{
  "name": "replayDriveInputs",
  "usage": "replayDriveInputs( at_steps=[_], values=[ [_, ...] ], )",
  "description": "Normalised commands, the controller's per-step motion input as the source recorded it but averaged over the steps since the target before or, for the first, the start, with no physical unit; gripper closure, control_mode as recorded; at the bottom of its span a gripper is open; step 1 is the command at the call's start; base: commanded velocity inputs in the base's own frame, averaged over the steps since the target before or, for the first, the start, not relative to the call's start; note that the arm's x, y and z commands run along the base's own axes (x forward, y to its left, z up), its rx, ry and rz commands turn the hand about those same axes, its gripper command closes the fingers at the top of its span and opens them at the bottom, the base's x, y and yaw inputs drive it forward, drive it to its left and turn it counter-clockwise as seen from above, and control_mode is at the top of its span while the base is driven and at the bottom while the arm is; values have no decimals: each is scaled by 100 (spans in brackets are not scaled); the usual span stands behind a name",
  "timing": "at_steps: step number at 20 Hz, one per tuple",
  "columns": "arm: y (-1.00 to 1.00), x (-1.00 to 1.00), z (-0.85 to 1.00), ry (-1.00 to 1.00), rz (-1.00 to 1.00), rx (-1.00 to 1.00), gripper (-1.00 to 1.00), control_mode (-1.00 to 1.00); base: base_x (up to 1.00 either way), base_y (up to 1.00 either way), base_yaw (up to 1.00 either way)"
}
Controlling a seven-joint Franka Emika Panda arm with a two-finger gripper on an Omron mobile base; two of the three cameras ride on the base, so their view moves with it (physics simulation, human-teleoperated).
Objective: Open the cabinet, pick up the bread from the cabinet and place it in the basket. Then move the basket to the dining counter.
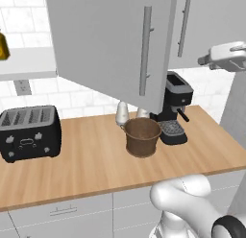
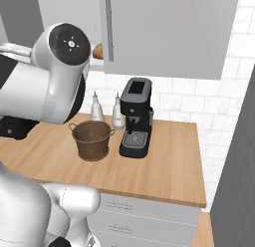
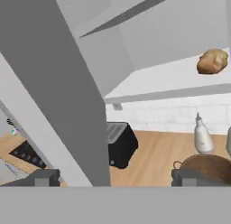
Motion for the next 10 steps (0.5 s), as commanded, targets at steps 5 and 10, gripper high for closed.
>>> replayDriveInputs(
  at_steps=[5,10],
  values=[
    [19,100,-16,41,4,32,-100,-100,0,0,0],
    [31,100,-1,35,1,37,-100,-100,0,0,0]
  ],
)
